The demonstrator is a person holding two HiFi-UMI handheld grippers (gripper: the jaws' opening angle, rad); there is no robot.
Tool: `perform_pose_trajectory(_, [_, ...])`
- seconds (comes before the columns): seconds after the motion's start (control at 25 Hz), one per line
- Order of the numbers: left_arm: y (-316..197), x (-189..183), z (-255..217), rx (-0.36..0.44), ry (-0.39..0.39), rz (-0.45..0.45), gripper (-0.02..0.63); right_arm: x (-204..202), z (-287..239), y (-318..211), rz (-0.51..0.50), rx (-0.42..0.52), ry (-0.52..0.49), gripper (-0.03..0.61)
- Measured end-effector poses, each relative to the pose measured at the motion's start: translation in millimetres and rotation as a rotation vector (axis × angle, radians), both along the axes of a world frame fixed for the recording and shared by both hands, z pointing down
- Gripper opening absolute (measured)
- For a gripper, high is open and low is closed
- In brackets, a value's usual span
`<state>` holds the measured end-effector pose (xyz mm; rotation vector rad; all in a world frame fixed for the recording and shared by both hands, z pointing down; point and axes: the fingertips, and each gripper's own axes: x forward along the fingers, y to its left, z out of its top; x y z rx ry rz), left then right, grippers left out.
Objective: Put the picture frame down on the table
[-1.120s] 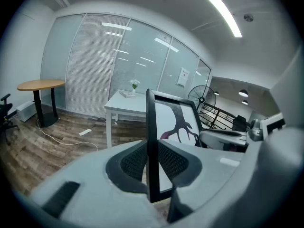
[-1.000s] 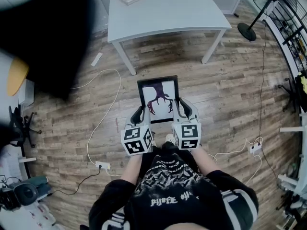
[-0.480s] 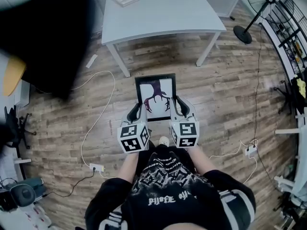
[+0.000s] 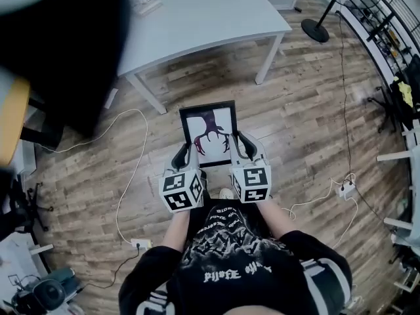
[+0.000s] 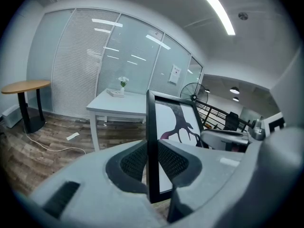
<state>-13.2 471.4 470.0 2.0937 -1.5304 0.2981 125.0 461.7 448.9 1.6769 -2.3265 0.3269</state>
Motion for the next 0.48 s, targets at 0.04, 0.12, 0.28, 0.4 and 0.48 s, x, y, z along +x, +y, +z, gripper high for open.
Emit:
perform_pose_trajectory(0.04, [-11,2,0,0.001,0.003,0.017,0.080,2,-1,-8,0.015,0.002,0.004,0.067])
perform_pose_trajectory(0.12, [-32,3,-2,0.002,0.007,0.049,0.080,3,-3,-26,0.044,0.003,0.009,0.067])
perform_pose_trajectory(0.28, [-77,-11,-7,0.011,0.008,0.085,0.080,-11,-8,-64,0.077,0.012,0.009,0.067])
perform_pose_trajectory(0.4, [-106,-27,-7,0.016,0.004,0.103,0.080,-27,-9,-91,0.095,0.017,0.009,0.067])
perform_pose_trajectory(0.48, [-124,-37,-5,0.011,0.009,0.112,0.080,-37,-8,-107,0.108,0.014,0.010,0.067])
